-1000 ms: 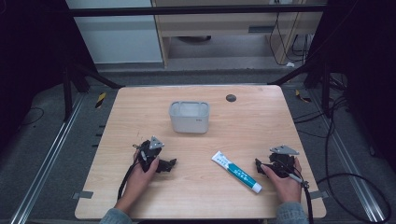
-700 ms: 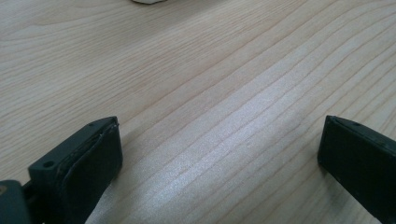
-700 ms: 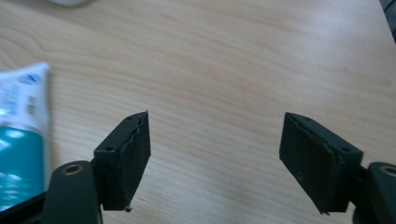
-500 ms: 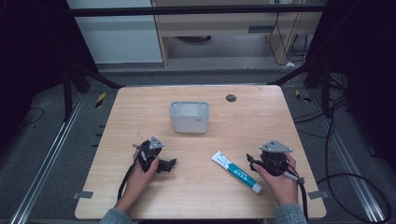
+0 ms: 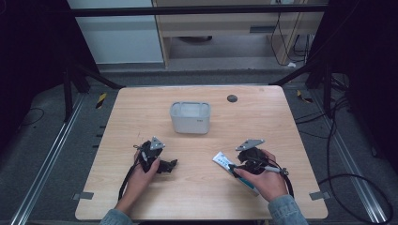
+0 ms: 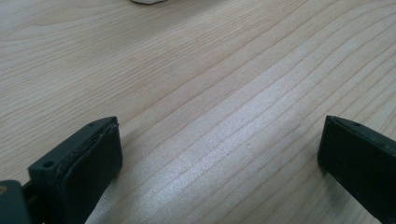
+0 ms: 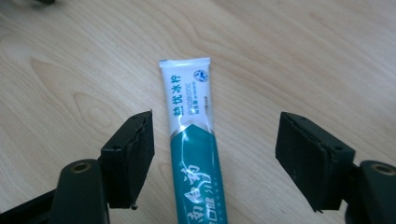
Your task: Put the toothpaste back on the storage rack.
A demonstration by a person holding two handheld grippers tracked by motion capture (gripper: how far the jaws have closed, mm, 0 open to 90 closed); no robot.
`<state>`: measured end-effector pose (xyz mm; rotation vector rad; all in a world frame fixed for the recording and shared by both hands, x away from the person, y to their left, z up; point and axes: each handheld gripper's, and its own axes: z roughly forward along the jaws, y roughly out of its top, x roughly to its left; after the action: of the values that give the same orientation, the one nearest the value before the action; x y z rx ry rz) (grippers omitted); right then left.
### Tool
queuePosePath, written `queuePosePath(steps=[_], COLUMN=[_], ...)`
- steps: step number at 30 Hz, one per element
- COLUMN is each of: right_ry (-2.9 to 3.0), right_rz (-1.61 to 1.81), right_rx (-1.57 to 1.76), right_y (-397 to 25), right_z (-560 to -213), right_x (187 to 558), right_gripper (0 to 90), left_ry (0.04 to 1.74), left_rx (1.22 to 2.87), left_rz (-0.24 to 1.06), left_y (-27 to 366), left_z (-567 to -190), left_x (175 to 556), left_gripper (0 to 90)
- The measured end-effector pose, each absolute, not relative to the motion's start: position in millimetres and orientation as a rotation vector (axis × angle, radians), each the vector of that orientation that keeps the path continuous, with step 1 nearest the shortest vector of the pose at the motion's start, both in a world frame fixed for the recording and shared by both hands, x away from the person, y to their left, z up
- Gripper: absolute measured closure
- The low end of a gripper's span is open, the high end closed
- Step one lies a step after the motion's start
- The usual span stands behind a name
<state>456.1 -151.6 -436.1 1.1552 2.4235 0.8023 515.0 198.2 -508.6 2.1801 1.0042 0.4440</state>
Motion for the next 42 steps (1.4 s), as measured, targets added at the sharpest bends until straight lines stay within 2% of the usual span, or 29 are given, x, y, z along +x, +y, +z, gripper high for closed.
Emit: queuePosePath(steps=[3,15,27,42], right_ry=[2.475,2.575,2.623,2.675], right_rz=[0.762,0.674,0.603,0.548], right_rx=[1.157,1.102,1.102,1.108], right_y=[-145,-122,-118,-110], right_z=[-439,-436,-432,-439], right_x=[461,472,483,487], right_gripper=[33.0,32.6,42.8,43.5], left_ry=[1.003,1.009,1.017,1.016], left_rx=[2.181,2.172,2.171,2.169], left_rz=[0.445,0.445,0.449,0.448], left_y=[198,198,197,197], left_z=[-509,-509,-509,-509], left_x=[515,518,519,520], left_gripper=[0.0,0.0,0.0,0.0])
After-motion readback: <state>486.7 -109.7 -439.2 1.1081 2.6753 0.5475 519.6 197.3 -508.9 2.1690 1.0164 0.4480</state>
